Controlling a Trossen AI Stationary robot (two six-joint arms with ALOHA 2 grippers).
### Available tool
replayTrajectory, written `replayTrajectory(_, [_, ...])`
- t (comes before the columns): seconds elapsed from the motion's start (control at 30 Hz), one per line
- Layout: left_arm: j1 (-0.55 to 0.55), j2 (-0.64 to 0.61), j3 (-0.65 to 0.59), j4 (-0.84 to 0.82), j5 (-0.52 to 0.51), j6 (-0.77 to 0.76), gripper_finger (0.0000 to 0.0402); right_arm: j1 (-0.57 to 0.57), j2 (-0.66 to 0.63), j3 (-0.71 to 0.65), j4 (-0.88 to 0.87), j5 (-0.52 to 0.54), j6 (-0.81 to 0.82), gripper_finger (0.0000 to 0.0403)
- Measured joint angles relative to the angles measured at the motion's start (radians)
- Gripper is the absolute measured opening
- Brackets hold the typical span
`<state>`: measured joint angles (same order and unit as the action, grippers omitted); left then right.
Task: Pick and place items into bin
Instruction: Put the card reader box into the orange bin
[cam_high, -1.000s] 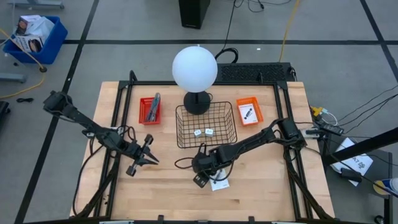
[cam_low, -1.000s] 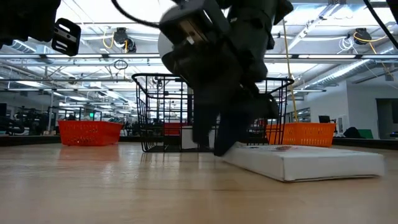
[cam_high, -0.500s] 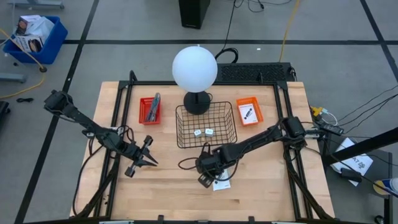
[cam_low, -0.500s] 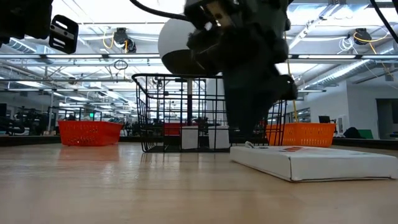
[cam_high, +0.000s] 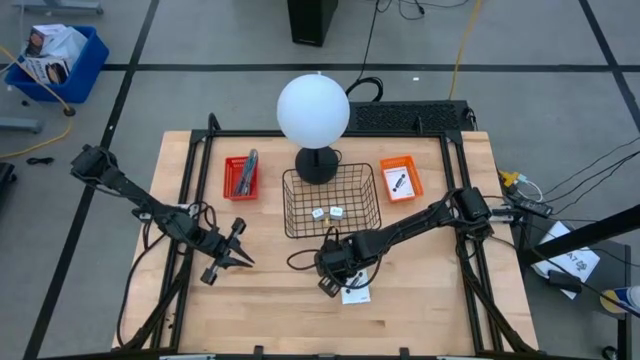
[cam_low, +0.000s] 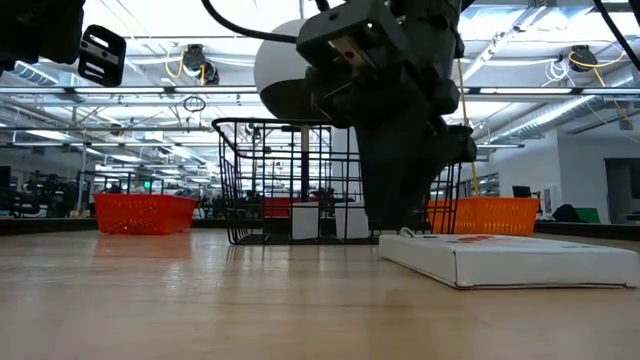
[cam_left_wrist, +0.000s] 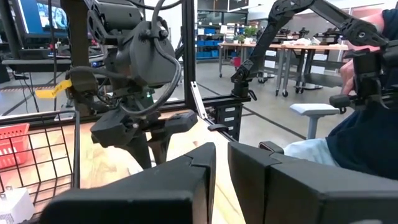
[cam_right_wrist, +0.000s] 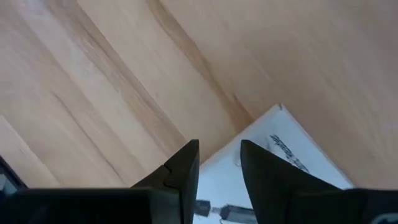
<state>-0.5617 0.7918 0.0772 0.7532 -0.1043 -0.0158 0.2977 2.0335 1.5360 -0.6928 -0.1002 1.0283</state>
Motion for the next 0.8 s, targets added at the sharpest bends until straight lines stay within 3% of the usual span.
replayTrajectory(0.8, [-0.026, 0.000, 0.000, -0.002, -0.001, 0.003, 0.0051, 0.032, -0.013, -0.002, -0.100, -0.005, 0.051, 0.0112])
